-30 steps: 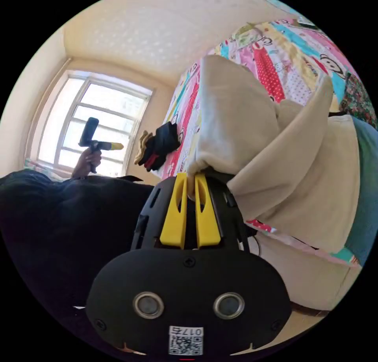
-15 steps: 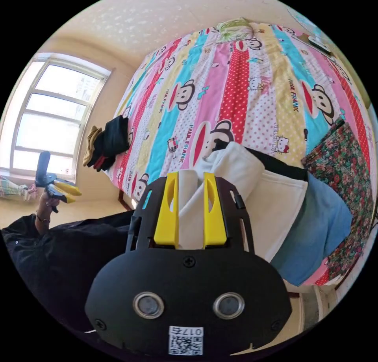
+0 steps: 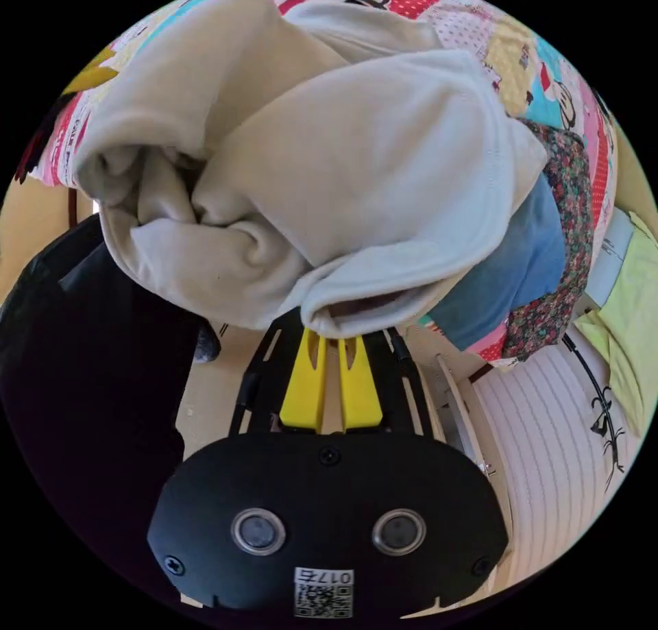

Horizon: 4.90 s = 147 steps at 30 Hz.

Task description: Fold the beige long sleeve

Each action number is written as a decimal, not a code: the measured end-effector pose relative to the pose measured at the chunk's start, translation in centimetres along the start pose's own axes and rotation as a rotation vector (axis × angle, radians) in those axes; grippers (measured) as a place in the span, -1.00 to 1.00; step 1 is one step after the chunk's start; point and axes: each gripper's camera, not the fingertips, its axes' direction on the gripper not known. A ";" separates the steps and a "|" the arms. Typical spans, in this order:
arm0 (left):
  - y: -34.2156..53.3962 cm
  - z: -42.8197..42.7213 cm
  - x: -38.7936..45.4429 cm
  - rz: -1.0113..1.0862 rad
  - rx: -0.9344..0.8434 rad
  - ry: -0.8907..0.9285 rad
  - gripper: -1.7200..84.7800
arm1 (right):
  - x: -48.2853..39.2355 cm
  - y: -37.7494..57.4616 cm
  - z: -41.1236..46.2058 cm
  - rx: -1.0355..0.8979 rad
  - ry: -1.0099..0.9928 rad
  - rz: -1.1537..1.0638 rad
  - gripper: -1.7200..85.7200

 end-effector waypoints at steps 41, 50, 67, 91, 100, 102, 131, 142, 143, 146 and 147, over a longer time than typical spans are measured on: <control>-1.6 -7.5 -4.5 0.286 -0.035 -0.108 -0.70 | -4.2 12.5 7.1 -0.050 -0.601 0.101 -0.94; -8.3 7.8 -5.2 0.492 -0.027 -0.335 -0.65 | -7.0 19.9 10.2 -0.128 -0.677 0.146 -0.91; -4.6 16.8 -0.3 0.470 -0.084 -0.413 -0.65 | 8.7 -5.6 -7.6 0.427 -0.095 0.182 -0.72; 20.1 3.2 18.3 0.628 0.076 -0.110 -0.89 | -22.2 33.6 -8.0 1.156 -0.043 0.667 -0.90; 38.9 -16.7 33.4 0.981 0.594 -0.276 -0.90 | -32.6 47.8 -15.7 1.781 0.017 0.616 -0.90; 42.2 -19.6 34.8 1.047 0.702 -0.243 -0.89 | -34.2 49.8 -15.9 1.901 0.027 0.626 -0.90; 59.6 -39.5 39.4 1.092 1.054 0.019 -0.90 | -35.1 51.6 -21.5 1.958 -0.235 0.115 -0.89; 20.5 -44.4 26.1 0.204 0.685 -0.036 -0.76 | -14.5 7.9 -22.8 1.009 -0.543 0.529 -0.79; 20.0 -43.6 23.2 0.143 0.666 -0.002 -0.73 | -14.2 7.4 -20.6 1.026 -0.616 0.556 -0.79; 21.4 -40.0 15.8 0.074 0.631 0.041 -0.72 | -14.2 7.1 -13.5 1.014 -0.792 0.501 -0.80; 21.8 -39.0 14.2 0.045 0.617 0.029 -0.72 | -14.2 7.0 -11.7 0.981 -0.805 0.501 -0.80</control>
